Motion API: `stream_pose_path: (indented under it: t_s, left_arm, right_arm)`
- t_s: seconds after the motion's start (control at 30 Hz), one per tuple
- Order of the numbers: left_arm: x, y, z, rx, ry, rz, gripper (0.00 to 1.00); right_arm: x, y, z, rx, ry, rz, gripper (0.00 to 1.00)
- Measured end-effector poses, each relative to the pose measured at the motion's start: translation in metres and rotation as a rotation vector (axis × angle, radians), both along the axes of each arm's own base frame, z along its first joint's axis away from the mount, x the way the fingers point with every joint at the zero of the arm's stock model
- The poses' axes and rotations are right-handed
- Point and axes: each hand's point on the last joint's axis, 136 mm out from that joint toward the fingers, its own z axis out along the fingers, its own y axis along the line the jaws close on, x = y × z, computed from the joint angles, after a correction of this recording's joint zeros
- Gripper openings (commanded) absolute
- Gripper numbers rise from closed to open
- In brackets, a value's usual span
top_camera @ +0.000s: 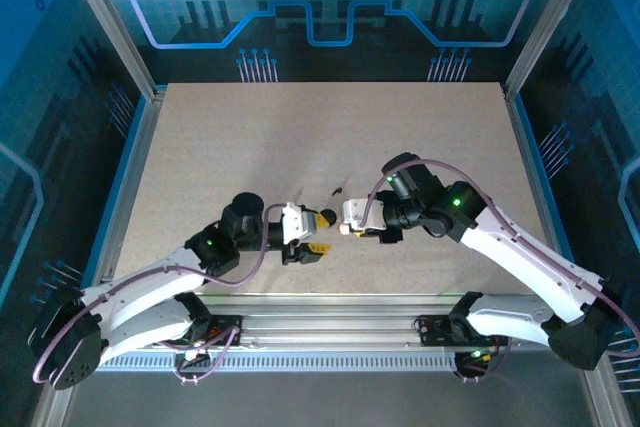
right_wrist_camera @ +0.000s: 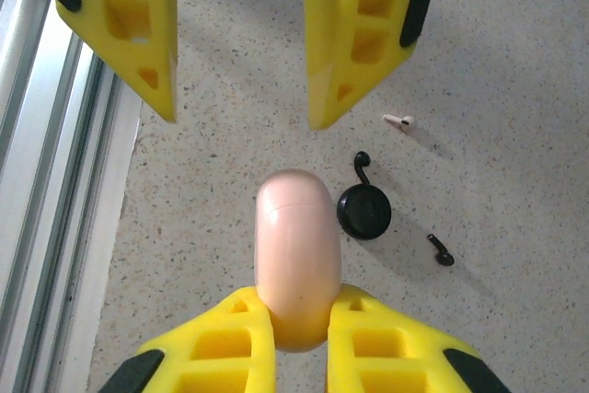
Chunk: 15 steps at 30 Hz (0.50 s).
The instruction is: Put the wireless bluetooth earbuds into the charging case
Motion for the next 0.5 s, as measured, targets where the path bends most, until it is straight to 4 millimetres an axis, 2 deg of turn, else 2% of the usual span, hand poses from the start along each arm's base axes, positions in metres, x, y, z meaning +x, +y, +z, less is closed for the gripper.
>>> stream_pose_path:
  t_s: [0.27,0.5]
  left_arm:
    - [0.004,-0.004,-0.003,-0.001,0.000,0.000,0.51]
    - [0.006,-0.006,-0.001,-0.012,-0.008,0.001,0.49]
  right_arm:
    - [-0.007,0.013,-0.007,-0.021,0.016,0.056,0.14]
    - [-0.006,0.020,-0.008,-0.017,0.013,0.069,0.14]
